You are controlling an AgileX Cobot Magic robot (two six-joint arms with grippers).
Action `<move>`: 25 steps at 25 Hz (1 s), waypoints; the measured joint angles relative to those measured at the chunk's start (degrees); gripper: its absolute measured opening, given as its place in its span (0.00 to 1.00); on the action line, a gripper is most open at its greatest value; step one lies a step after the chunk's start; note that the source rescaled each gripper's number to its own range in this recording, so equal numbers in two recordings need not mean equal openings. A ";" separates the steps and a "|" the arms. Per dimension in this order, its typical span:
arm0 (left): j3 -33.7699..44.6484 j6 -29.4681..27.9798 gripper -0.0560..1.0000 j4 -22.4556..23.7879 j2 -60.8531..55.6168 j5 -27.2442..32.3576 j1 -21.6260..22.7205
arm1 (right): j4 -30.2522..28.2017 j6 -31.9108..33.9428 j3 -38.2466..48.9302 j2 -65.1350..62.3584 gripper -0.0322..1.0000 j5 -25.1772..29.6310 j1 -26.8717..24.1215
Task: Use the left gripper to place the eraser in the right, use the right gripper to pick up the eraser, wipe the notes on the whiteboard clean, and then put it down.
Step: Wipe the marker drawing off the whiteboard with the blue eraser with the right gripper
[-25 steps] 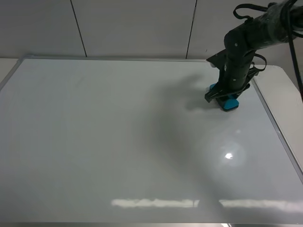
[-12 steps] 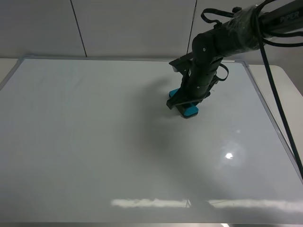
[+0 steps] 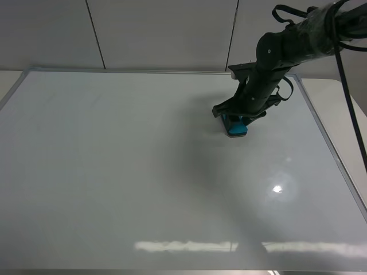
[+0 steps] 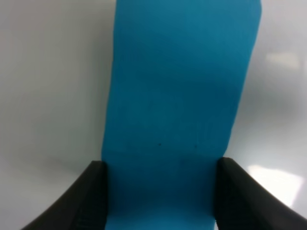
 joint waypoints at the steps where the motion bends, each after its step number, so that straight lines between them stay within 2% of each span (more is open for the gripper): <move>1: 0.00 0.00 1.00 0.00 0.00 0.00 0.00 | 0.00 0.00 -0.04 0.00 0.06 -0.28 -1.06; 9: 0.00 0.00 1.00 0.00 0.00 0.00 0.00 | -0.34 1.35 -0.18 0.05 0.06 -0.81 -10.91; 12: 0.00 0.00 1.00 0.00 0.00 0.00 0.00 | -1.81 2.21 -0.31 0.05 0.06 -0.34 -12.55; 16: 0.00 0.00 1.00 0.00 0.00 0.00 0.00 | -3.98 2.87 -0.31 0.05 0.06 -0.52 -11.45; 20: 0.00 0.00 1.00 0.00 0.00 0.00 0.00 | -7.38 2.87 -0.31 0.05 0.06 -2.12 -8.29; 25: 0.00 0.00 1.00 0.00 0.00 0.00 0.00 | -4.02 2.87 -0.15 0.67 0.06 -8.14 -4.09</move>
